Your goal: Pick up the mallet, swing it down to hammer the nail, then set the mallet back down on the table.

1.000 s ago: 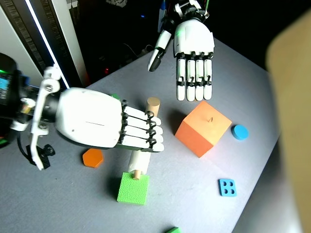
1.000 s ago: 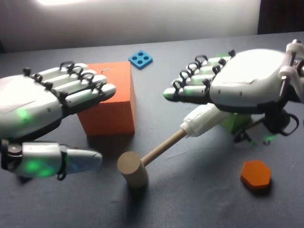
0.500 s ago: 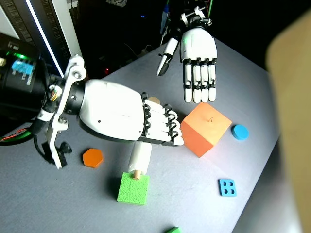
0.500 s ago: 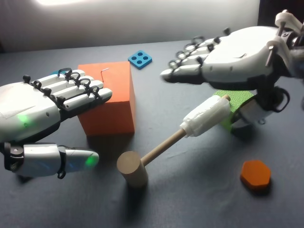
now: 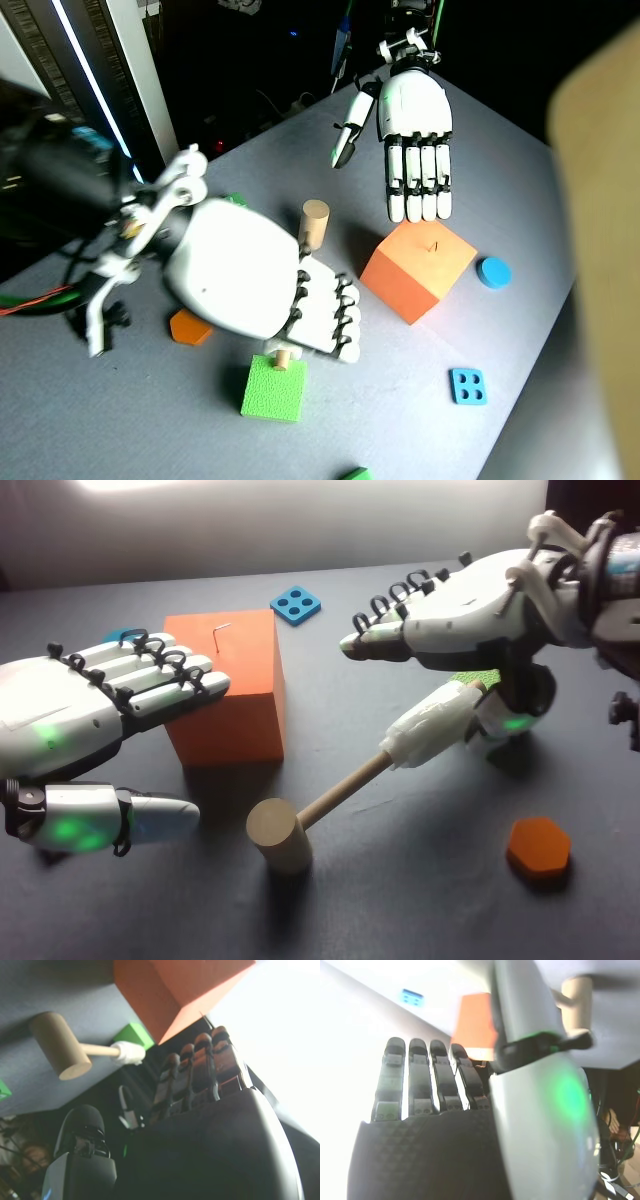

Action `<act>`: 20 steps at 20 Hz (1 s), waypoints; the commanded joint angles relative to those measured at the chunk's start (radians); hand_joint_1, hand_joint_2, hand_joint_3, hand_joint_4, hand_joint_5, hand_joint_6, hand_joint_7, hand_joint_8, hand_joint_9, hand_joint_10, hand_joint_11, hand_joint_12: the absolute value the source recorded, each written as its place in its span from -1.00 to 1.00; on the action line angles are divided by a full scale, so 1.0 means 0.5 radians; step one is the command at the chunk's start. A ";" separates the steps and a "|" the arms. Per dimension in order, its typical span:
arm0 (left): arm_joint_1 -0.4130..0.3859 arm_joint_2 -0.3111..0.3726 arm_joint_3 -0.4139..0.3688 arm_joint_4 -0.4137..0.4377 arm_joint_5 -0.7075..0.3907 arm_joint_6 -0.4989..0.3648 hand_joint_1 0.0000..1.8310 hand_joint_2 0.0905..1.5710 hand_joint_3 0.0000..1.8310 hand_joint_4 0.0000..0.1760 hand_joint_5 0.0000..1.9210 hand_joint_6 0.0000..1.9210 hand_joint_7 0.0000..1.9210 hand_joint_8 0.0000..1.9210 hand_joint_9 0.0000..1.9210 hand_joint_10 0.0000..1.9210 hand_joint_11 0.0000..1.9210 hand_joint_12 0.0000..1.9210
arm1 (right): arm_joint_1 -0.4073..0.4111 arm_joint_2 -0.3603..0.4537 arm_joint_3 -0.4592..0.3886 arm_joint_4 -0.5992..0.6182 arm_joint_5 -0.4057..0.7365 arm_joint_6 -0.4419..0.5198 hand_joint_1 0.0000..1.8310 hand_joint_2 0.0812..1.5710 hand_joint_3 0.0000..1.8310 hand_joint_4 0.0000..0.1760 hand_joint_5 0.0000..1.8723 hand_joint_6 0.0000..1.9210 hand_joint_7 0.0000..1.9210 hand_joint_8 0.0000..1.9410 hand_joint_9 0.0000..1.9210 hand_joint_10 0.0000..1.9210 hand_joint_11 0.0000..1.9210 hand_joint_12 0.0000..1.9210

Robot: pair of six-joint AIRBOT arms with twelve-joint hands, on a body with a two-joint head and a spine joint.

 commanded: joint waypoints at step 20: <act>0.041 -0.047 0.068 -0.106 -0.211 -0.046 -1.00 0.52 -1.00 -1.00 -1.00 -1.00 -1.00 -1.00 -1.00 -1.00 -1.00 -1.00 | -0.217 -0.374 0.378 -0.149 0.076 0.199 0.51 0.20 -1.00 -1.00 -0.98 -1.00 -1.00 -1.00 -1.00 -1.00 -1.00 -0.85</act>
